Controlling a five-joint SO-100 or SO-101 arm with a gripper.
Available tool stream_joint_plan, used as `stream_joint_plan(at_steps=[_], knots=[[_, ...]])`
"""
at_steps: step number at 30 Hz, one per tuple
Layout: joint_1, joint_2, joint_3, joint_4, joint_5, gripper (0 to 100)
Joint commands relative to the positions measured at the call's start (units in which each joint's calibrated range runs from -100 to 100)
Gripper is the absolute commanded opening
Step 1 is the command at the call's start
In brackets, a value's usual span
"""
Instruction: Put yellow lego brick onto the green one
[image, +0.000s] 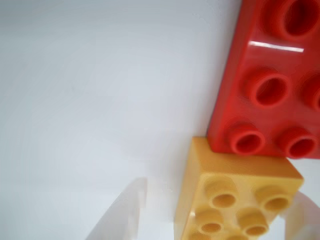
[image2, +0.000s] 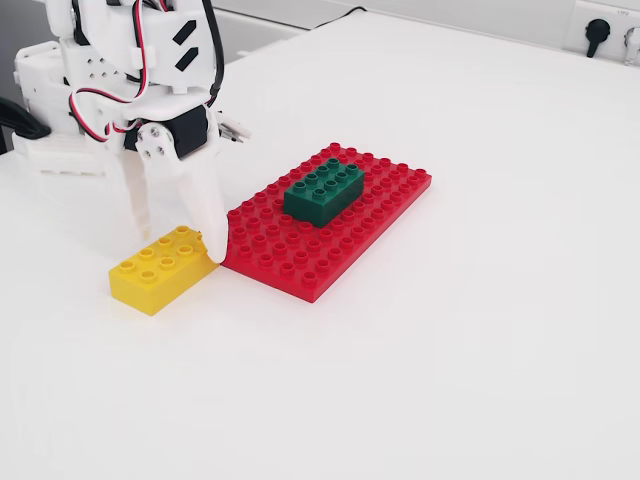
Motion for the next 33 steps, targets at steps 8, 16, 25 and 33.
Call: stream_joint_plan(at_steps=[8,16,25,33], knots=[[2.9,8.9,-13.5,4.9,0.4,28],[2.8,8.5,-12.7,4.4,0.4,21],[2.9,8.6,-8.5,1.2,0.6,21],[3.0,8.4,-7.3,0.6,1.4,20]])
